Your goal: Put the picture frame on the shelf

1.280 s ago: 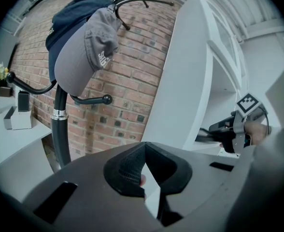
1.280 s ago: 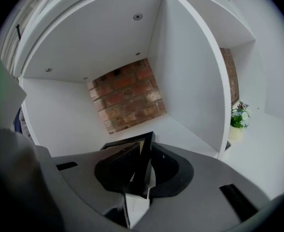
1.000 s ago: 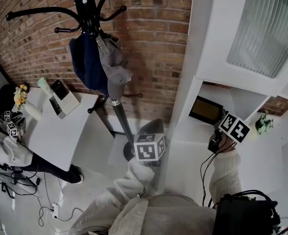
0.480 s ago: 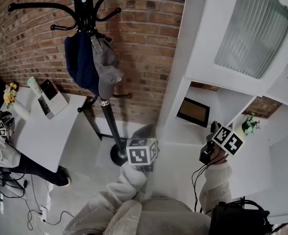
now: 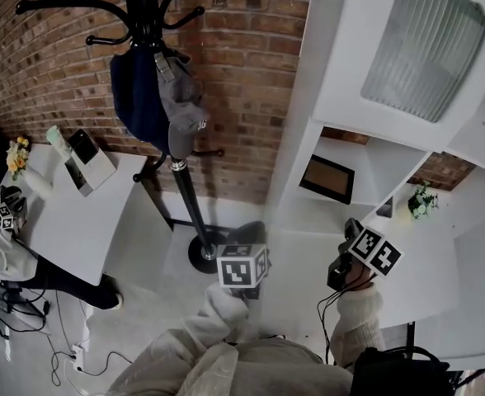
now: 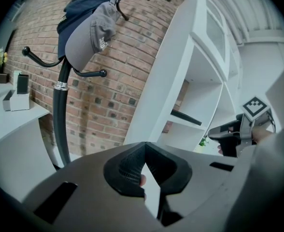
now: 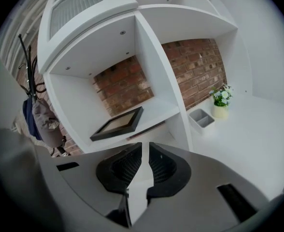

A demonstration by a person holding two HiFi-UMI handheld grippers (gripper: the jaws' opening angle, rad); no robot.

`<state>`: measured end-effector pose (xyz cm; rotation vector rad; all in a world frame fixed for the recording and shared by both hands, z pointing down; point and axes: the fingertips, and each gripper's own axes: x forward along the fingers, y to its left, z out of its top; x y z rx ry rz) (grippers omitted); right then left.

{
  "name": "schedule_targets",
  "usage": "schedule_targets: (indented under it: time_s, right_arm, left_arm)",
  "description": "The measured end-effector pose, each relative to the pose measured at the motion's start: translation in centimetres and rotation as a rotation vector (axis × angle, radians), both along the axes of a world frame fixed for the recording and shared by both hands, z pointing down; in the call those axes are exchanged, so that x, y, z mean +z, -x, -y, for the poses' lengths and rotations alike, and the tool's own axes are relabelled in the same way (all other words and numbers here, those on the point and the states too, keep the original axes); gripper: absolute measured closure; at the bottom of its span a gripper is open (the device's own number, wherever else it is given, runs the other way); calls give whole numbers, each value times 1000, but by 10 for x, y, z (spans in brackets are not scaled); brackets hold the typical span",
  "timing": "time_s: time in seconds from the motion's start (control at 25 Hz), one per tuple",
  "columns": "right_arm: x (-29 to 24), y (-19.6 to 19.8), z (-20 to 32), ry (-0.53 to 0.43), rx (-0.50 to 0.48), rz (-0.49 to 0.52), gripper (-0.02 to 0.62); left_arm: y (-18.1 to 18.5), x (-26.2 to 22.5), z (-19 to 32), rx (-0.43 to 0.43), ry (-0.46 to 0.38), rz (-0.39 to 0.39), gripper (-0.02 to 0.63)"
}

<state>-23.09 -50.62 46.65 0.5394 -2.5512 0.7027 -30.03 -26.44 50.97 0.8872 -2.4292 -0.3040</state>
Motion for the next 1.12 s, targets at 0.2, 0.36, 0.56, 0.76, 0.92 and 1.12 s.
schedule_targets:
  time_s: [0.2,0.36,0.56,0.76,0.92,1.12]
  right_arm:
    - [22,-8,-35,42,-41,-21,541]
    - [44,-15,-68,67,-65,-50,548]
    - [58,-24,-106,79,-109,-16,571]
    - [73,-39,-131,79,-88,-22,571]
    - [86,-51,-146,122,-71,-31,571]
    - [80,-55,-149,98,-110,-22,571]
  left_arm:
    - [-15,12,-16,21,34,-19,598]
    - [-27,24,-33,46,59,-38,598]
    - [-38,40,-48,105,83,-64,598]
    - [-44,53,-55,182,96,-81,598]
    - [-50,54,-58,226,109,-75,598]
    - [-52,47,-58,198,100,-67,598]
